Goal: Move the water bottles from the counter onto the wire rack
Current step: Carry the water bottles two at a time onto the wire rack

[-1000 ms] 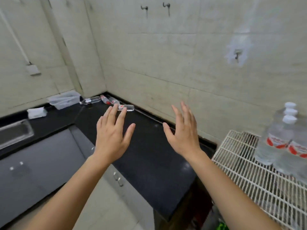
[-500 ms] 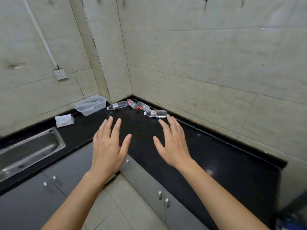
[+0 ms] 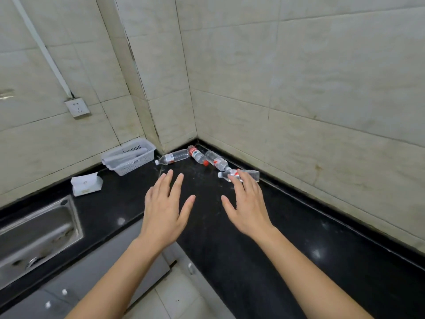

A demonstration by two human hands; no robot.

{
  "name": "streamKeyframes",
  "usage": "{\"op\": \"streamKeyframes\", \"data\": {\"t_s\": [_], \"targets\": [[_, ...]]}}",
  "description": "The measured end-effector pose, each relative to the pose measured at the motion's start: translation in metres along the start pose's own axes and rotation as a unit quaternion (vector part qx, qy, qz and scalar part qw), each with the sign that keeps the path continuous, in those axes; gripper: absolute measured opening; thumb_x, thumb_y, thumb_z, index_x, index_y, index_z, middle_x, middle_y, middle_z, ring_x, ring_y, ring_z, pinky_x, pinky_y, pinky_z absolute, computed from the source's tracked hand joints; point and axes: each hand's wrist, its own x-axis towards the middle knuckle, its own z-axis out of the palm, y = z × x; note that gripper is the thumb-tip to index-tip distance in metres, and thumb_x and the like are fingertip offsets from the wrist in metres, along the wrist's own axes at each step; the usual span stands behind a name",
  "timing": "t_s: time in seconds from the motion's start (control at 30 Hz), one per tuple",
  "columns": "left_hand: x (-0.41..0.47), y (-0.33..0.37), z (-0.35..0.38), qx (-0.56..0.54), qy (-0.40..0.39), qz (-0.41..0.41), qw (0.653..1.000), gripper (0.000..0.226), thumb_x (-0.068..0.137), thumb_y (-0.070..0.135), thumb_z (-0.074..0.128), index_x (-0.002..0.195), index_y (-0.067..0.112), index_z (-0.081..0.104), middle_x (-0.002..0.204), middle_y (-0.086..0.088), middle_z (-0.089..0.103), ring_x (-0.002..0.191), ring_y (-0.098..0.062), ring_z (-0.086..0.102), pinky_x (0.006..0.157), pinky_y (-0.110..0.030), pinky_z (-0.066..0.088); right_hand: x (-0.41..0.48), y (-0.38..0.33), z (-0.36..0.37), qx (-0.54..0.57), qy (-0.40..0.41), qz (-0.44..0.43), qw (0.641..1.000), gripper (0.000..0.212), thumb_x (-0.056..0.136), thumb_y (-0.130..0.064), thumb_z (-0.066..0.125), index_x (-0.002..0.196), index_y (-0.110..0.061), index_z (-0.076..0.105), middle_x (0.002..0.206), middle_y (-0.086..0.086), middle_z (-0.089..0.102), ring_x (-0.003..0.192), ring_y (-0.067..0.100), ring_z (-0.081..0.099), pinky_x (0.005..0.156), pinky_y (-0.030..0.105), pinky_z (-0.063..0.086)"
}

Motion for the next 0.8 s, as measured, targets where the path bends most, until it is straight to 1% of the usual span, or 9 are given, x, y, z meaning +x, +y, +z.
{"op": "streamKeyframes", "data": {"t_s": [0.17, 0.23, 0.33, 0.43, 0.5, 0.57, 0.63, 0.73, 0.8], "targets": [[0.106, -0.025, 0.038, 0.016, -0.05, 0.008, 0.999, 0.074, 0.097, 0.061, 0.023, 0.153, 0.015, 0.038, 0.161, -0.012, 0.033, 0.148, -0.031, 0.032, 0.116, -0.053, 0.033, 0.1, 0.039, 0.019, 0.0, -0.002, 0.015, 1.0, 0.057, 0.096, -0.033, 0.061, 0.147, -0.012, 0.045, 0.156, 0.017, 0.038, 0.146, 0.035, 0.034, 0.12, 0.049, 0.029], [0.131, -0.035, 0.058, 0.018, -0.079, 0.014, 0.997, 0.076, 0.096, 0.062, 0.02, 0.154, 0.016, 0.036, 0.162, -0.011, 0.032, 0.149, -0.031, 0.031, 0.117, -0.052, 0.033, 0.129, 0.056, 0.028, -0.013, -0.016, 0.026, 0.999, 0.056, 0.096, -0.034, 0.059, 0.146, -0.012, 0.045, 0.155, 0.016, 0.038, 0.144, 0.034, 0.035, 0.118, 0.048, 0.031], [0.156, -0.053, 0.096, 0.032, -0.126, 0.035, 0.991, 0.08, 0.094, 0.063, 0.013, 0.156, 0.017, 0.033, 0.164, -0.011, 0.028, 0.152, -0.029, 0.026, 0.12, -0.052, 0.029, 0.156, 0.083, 0.052, -0.038, -0.044, 0.051, 0.997, 0.06, 0.095, -0.037, 0.058, 0.148, -0.014, 0.044, 0.155, 0.013, 0.038, 0.144, 0.031, 0.037, 0.116, 0.049, 0.034], [0.187, -0.078, 0.144, 0.043, -0.167, 0.047, 0.984, 0.081, 0.093, 0.063, 0.012, 0.155, 0.017, 0.034, 0.164, -0.011, 0.028, 0.153, -0.029, 0.024, 0.119, -0.052, 0.027, 0.168, 0.113, 0.089, -0.067, -0.07, 0.09, 0.991, 0.062, 0.092, -0.034, 0.063, 0.146, -0.01, 0.046, 0.152, 0.016, 0.043, 0.142, 0.034, 0.041, 0.116, 0.051, 0.034], [0.213, -0.095, 0.181, 0.04, -0.201, 0.055, 0.977, 0.075, 0.097, 0.062, 0.02, 0.156, 0.017, 0.033, 0.165, -0.011, 0.026, 0.153, -0.029, 0.021, 0.12, -0.052, 0.026, 0.173, 0.131, 0.114, -0.085, -0.1, 0.128, 0.983, 0.065, 0.091, -0.033, 0.065, 0.148, -0.009, 0.043, 0.152, 0.017, 0.042, 0.142, 0.035, 0.04, 0.118, 0.048, 0.033], [0.245, -0.11, 0.222, 0.032, -0.241, 0.079, 0.967, 0.068, 0.102, 0.056, 0.033, 0.158, 0.017, 0.028, 0.167, -0.011, 0.02, 0.155, -0.028, 0.017, 0.121, -0.05, 0.023, 0.18, 0.147, 0.138, -0.092, -0.133, 0.174, 0.971, 0.07, 0.092, -0.034, 0.064, 0.152, -0.009, 0.037, 0.157, 0.017, 0.035, 0.146, 0.036, 0.034, 0.119, 0.048, 0.029], [0.282, -0.121, 0.261, 0.032, -0.274, 0.114, 0.954, 0.068, 0.102, 0.053, 0.037, 0.158, 0.016, 0.026, 0.167, -0.01, 0.019, 0.155, -0.028, 0.015, 0.121, -0.049, 0.022, 0.189, 0.163, 0.157, -0.095, -0.159, 0.223, 0.957, 0.074, 0.094, -0.037, 0.061, 0.155, -0.01, 0.03, 0.161, 0.016, 0.029, 0.149, 0.034, 0.028, 0.122, 0.048, 0.025], [0.334, -0.131, 0.313, 0.022, -0.315, 0.164, 0.935, 0.068, 0.101, 0.051, 0.044, 0.156, 0.013, 0.032, 0.165, -0.013, 0.025, 0.153, -0.031, 0.022, 0.119, -0.052, 0.027, 0.21, 0.18, 0.178, -0.118, -0.17, 0.282, 0.937, 0.075, 0.094, -0.039, 0.059, 0.156, -0.01, 0.028, 0.161, 0.015, 0.029, 0.15, 0.031, 0.027, 0.123, 0.046, 0.023], [0.365, -0.138, 0.345, 0.002, -0.315, 0.207, 0.926, 0.065, 0.098, 0.046, 0.053, 0.151, 0.01, 0.041, 0.16, -0.017, 0.034, 0.149, -0.035, 0.03, 0.114, -0.057, 0.033, 0.231, 0.186, 0.192, -0.121, -0.168, 0.31, 0.928, 0.076, 0.093, -0.036, 0.06, 0.156, -0.01, 0.028, 0.161, 0.015, 0.028, 0.151, 0.031, 0.025, 0.124, 0.045, 0.02]]}}
